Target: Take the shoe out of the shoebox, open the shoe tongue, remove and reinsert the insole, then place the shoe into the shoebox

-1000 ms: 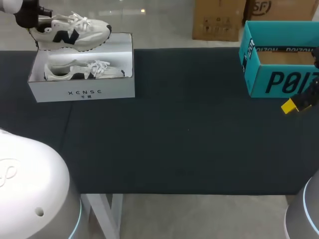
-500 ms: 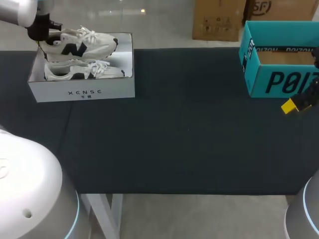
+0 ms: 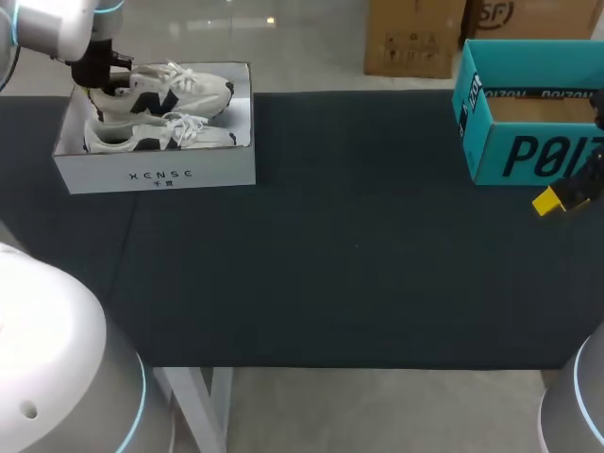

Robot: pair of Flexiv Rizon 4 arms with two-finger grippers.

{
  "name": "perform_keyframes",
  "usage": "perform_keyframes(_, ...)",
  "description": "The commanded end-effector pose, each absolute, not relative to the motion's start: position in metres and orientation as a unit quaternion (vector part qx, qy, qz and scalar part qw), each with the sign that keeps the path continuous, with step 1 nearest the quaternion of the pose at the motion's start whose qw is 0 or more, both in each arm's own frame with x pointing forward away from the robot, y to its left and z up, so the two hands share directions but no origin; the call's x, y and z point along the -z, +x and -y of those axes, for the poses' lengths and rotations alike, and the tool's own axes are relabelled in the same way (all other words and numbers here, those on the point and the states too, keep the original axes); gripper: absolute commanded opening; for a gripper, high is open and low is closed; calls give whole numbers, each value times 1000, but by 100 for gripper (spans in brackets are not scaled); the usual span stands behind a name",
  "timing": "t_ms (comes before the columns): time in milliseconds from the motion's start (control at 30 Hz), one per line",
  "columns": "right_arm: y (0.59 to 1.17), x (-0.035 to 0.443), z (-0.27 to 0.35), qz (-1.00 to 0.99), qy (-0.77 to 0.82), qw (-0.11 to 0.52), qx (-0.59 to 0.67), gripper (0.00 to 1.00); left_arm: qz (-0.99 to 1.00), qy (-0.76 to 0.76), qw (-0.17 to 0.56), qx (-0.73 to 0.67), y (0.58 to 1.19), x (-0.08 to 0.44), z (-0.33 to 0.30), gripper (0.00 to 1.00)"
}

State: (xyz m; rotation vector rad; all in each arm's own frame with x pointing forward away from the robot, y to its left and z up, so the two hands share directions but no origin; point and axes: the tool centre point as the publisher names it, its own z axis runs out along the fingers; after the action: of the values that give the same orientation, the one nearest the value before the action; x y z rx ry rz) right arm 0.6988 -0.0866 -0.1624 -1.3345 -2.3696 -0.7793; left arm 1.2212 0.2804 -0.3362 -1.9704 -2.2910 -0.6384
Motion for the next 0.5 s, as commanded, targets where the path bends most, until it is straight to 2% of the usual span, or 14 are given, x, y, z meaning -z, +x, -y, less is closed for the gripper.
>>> perform_keyframes(33, 699, 163, 87, 827, -467, 156, 271, 100, 743, -637, 39, 202, 1231, 344, -279, 0)
perform_keyframes(467, 699, 163, 87, 827, -467, 156, 271, 100, 739, -642, 45, 199, 1231, 351, -274, 0)
perform_keyframes(500, 699, 163, 87, 827, -467, 156, 271, 100, 740, -642, 45, 197, 1230, 350, -274, 24)
